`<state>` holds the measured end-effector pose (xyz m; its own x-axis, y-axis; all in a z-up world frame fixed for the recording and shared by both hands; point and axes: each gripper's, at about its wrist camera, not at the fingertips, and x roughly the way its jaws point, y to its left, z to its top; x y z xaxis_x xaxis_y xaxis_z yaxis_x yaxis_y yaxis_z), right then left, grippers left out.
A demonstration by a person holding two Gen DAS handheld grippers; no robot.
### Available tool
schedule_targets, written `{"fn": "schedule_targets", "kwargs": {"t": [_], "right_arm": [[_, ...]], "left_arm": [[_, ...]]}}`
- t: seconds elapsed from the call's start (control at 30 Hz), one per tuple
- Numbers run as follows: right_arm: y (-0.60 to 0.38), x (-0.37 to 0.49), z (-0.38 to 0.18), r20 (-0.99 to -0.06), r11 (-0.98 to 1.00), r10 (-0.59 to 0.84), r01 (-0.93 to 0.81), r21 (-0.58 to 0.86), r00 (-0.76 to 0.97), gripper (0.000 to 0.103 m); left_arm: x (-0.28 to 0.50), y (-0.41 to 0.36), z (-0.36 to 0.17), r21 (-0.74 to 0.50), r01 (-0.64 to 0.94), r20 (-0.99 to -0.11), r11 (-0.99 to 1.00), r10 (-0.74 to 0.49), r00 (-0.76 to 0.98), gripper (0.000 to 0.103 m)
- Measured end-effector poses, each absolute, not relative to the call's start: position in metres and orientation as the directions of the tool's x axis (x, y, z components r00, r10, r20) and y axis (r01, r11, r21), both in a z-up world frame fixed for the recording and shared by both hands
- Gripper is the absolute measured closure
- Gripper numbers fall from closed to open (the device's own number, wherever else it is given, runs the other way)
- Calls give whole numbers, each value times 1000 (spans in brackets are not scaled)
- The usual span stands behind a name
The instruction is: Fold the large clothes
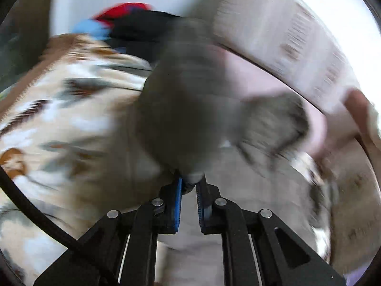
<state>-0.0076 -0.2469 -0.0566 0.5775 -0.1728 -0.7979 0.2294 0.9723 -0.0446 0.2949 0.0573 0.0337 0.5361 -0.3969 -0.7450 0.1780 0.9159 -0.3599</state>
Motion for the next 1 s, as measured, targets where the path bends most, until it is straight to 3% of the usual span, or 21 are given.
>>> {"fn": "schedule_targets", "kwargs": {"t": [0.17, 0.3, 0.37, 0.43, 0.53, 0.73, 0.9, 0.97, 1.0], "right_arm": [[-268, -26, -52, -797, 960, -176, 281, -8, 578, 27], [-289, -35, -49, -804, 946, -175, 324, 23, 569, 27], [-299, -36, -45, -807, 942, -159, 332, 48, 568, 27], [-305, -33, -39, -808, 943, -140, 327, 69, 573, 26], [-310, -15, -32, -810, 948, -80, 296, 118, 580, 19], [-315, 69, -41, -817, 930, 85, 248, 270, 571, 16], [-308, 145, -74, -864, 917, 86, 299, 264, 497, 16], [-307, 167, -86, -880, 909, 61, 337, 244, 472, 26], [-308, 173, -88, -882, 904, 70, 344, 253, 466, 41]], "left_arm": [[257, -44, -3, -378, 323, -771, 868, -488, 409, 90], [228, -90, -43, -320, 347, -842, 882, -433, 323, 82], [205, -95, -45, -306, 370, -847, 877, -429, 315, 72], [183, -86, -38, -306, 382, -831, 872, -441, 340, 44], [141, -67, -19, -297, 383, -790, 875, -450, 417, 28], [81, -17, -23, -174, 292, -778, 940, -313, 545, 27], [59, 12, -42, -145, 215, -785, 966, -244, 570, 27], [56, 18, -47, -144, 209, -794, 967, -239, 559, 27], [53, 19, -49, -136, 208, -795, 969, -232, 560, 27]]}}
